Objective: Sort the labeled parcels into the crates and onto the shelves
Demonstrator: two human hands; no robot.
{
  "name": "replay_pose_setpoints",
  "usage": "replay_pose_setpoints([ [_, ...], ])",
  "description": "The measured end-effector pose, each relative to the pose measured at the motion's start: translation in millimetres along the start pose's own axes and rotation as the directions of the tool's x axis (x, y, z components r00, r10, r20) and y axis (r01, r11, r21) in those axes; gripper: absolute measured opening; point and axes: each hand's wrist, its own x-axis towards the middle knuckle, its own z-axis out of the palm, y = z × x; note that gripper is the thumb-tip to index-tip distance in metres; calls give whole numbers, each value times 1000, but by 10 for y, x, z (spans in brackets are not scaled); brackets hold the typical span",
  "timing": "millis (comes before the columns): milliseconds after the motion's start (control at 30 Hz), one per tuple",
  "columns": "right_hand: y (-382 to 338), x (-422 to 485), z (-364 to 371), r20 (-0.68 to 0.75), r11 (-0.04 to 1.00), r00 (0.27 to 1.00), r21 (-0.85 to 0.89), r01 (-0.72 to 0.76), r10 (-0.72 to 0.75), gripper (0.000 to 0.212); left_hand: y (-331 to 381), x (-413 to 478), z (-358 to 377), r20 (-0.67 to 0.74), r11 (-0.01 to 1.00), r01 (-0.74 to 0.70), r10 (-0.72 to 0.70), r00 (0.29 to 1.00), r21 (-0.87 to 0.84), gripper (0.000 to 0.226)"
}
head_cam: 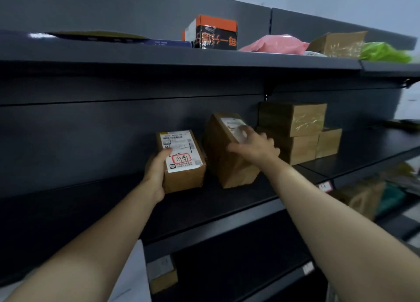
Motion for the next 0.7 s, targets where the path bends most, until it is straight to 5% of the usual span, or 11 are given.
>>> replay_pose_setpoints([
  [100, -193, -338, 66, 61, 946, 990, -294, 136, -124, 81, -20, -148, -39, 38, 1000, -15, 14, 999, 12, 41],
  [167, -195, -453, 157, 131, 973, 981, -164, 164, -143, 74, -51, -223, -87, 30, 1000, 9, -9, 999, 12, 43],
  [267, -131, -493, 144, 25, 960, 993, 261, 103, -113, 66, -75, -276, -197, 8, 999, 35, -35, 999, 2, 43],
  [367, -98, -499, 80, 201, 767, 972, 604, -218, 118, 74, -92, -280, -247, 30, 997, 76, -77, 997, 11, 37],
  [467, -61, -545, 83, 531, 598, 800, 556, -577, 279, 73, -128, -283, -221, 56, 992, 125, -125, 991, 5, 29],
  [700, 208, -678, 26, 546, 566, 835, 670, -481, 65, 61, -150, -383, -116, 101, 995, 81, -74, 992, -64, 26],
])
